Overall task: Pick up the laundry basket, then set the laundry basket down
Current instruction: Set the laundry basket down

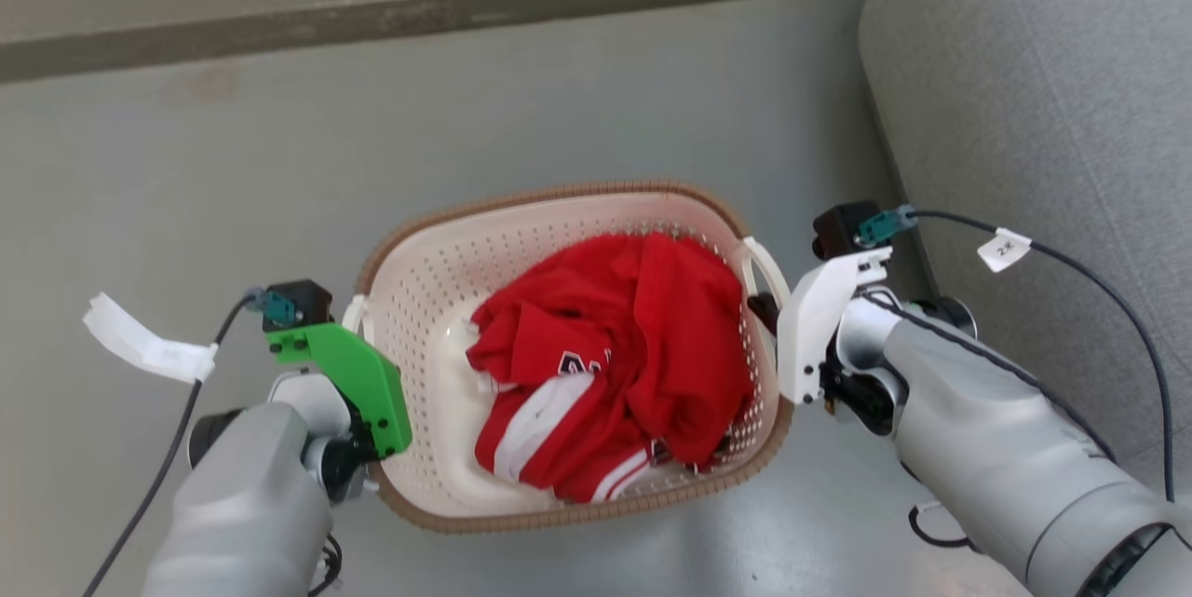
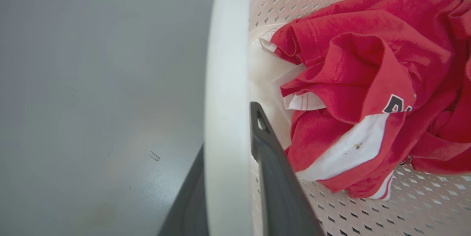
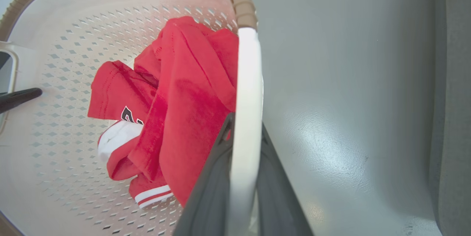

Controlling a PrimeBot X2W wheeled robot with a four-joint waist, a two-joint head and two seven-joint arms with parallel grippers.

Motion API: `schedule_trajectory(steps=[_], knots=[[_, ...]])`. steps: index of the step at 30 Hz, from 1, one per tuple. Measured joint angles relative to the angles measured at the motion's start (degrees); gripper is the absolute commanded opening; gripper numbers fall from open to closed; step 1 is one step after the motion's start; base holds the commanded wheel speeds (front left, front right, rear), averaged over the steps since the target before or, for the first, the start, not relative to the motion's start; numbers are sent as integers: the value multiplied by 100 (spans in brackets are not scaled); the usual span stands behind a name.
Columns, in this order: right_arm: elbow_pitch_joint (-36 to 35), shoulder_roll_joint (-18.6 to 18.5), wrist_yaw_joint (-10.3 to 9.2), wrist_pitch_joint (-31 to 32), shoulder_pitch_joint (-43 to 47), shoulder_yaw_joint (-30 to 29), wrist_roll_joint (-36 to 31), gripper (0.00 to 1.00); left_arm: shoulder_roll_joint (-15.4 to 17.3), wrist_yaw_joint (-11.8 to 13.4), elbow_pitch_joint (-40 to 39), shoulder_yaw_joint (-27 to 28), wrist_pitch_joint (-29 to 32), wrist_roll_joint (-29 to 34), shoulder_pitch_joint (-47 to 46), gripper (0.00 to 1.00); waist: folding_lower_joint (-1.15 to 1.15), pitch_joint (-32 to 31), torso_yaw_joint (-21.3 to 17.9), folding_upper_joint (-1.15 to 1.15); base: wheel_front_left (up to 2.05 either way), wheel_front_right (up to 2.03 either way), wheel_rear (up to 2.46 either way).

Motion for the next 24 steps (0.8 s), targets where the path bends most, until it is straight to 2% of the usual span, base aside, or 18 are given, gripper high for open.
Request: schedule_trajectory(steps=[12,24], knots=[[-70,-32,0,-439,-312,14,7,0,85,-1,-47,-9,-313,23,-369,0,0,631,8,0,0,0,0],[-85,-66,0,-1029,-586,-24,7,0,168,-1,-214,-101,-891,249,-715,0,0,1467,40,0,0,0,0]])
